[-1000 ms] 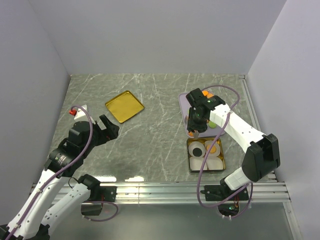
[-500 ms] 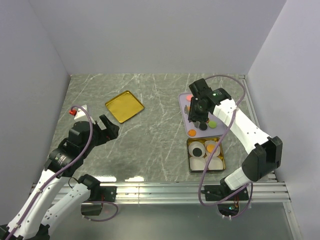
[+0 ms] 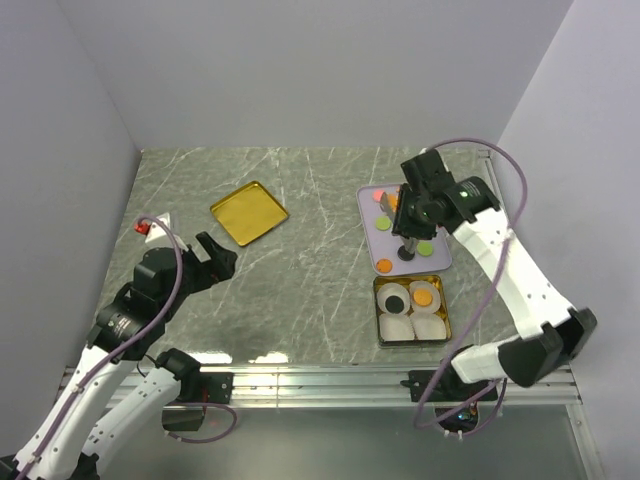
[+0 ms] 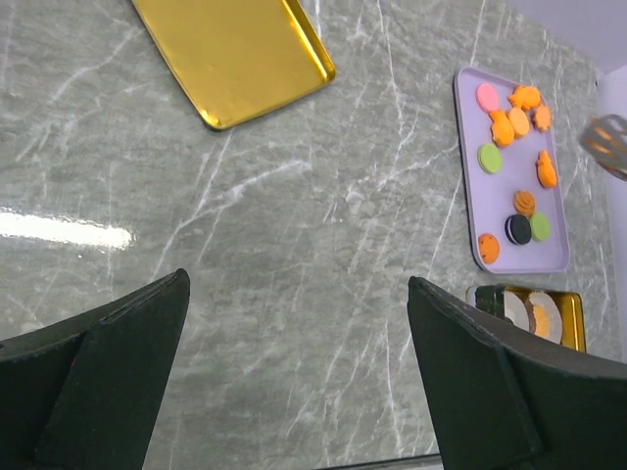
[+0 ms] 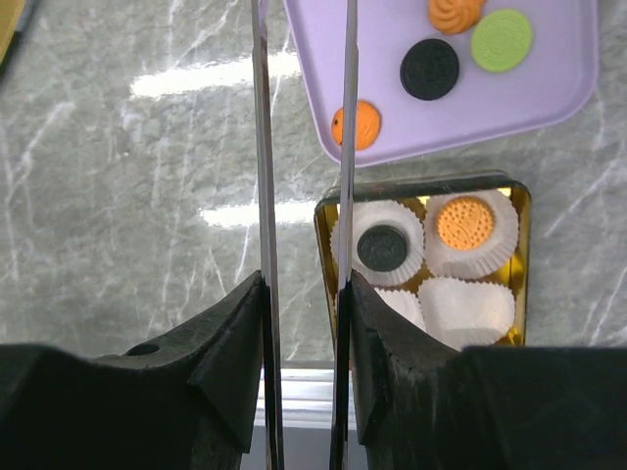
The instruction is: Pack the cookies
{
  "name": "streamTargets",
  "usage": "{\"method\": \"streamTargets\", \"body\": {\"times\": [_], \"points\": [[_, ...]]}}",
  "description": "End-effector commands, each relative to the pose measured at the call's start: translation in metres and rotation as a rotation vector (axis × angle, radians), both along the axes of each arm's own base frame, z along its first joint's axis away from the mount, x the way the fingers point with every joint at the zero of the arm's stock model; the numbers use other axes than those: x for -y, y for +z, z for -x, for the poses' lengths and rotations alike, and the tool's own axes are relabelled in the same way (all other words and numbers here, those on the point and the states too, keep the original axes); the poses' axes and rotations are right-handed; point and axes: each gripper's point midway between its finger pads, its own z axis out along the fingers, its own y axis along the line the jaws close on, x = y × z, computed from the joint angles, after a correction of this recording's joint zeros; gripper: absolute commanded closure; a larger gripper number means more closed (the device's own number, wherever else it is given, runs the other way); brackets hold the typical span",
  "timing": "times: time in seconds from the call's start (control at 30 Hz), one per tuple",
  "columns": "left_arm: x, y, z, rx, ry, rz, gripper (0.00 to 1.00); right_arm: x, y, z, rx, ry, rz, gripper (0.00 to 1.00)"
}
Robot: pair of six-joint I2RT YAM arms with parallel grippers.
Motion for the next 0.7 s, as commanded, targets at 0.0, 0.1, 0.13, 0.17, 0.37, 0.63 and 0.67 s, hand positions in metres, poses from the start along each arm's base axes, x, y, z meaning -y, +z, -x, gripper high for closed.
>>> {"method": "streamTargets", "body": {"times": [0.0,0.1,0.13,0.17,0.37,0.63,0.67], "points": [[-0.011,0.016,-0.005,0.087,0.054,-0.005,0.01,0.019,0.028,0.02,0.088,-0.038,-0.019,0.61],[-0.019,0.023,-0.003,0.126,0.094,0.009,0.01,0.023,0.028,0.038,0.089,-0.038,-0.051,0.61],[-0.021,0.023,-0.003,0.131,0.104,0.01,0.01,0.024,0.029,0.043,0.093,-0.04,-0.061,0.6],[-0.023,0.027,-0.003,0.148,0.11,0.017,0.01,0.025,0.028,0.051,0.082,-0.036,-0.069,0.6],[-0.03,0.037,-0.006,0.204,0.154,0.031,0.0,0.037,0.018,0.094,0.054,-0.025,-0.102,0.6],[-0.022,0.028,-0.014,0.217,0.132,0.04,0.01,0.04,-0.009,0.147,0.0,0.045,-0.182,0.6],[-0.021,0.029,-0.013,0.222,0.123,0.043,0.01,0.039,-0.011,0.152,-0.005,0.051,-0.195,0.6]]}}
